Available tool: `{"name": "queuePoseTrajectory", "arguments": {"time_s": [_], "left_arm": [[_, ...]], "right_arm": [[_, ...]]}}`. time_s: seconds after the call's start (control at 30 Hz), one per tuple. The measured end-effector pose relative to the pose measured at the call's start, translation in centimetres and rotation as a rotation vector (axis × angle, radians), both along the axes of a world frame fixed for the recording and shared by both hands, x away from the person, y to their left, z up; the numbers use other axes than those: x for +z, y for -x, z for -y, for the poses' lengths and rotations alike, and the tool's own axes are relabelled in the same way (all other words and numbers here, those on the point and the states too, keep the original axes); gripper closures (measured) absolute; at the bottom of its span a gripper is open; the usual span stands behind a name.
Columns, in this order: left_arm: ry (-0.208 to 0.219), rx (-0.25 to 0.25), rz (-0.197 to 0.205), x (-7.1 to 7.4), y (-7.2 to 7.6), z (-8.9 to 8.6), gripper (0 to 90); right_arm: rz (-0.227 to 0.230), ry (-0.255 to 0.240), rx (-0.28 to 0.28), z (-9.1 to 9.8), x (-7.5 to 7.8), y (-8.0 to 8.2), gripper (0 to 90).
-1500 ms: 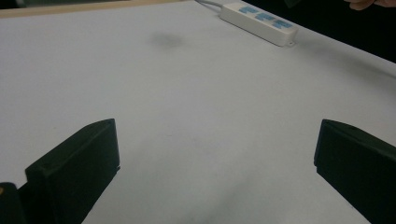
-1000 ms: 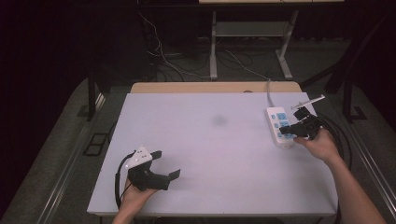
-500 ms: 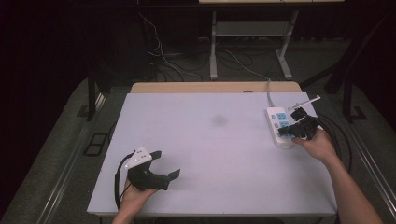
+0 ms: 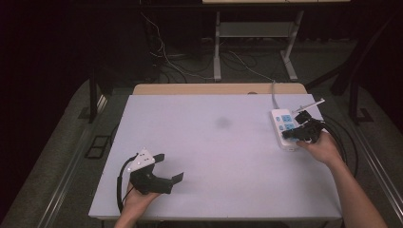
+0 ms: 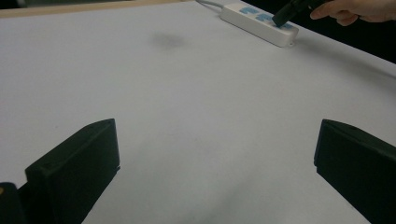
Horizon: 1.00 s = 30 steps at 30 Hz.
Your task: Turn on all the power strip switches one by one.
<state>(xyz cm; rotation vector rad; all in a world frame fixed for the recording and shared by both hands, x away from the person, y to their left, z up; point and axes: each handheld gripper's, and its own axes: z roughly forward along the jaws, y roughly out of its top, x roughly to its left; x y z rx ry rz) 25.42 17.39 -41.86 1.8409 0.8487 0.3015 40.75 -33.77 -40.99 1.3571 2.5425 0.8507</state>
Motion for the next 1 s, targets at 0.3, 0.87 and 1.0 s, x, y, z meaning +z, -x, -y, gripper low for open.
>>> {"name": "queuePoseTrajectory", "arguments": {"time_s": [0.3,0.87,1.0], "left_arm": [[-0.003,-0.008,0.001,-0.04,0.01,0.12,0.0],[-0.002,0.002,-0.005,-0.13,-0.16,-0.09,0.0],[-0.002,0.002,-0.007,-0.16,-0.21,-0.11,0.0]], "right_arm": [[0.003,0.006,0.002,-0.05,-0.1,0.01,90.0],[-0.01,-0.005,-0.007,0.02,0.02,-0.14,90.0],[-0.01,-0.01,-0.011,0.11,0.01,-0.17,90.0]]}}
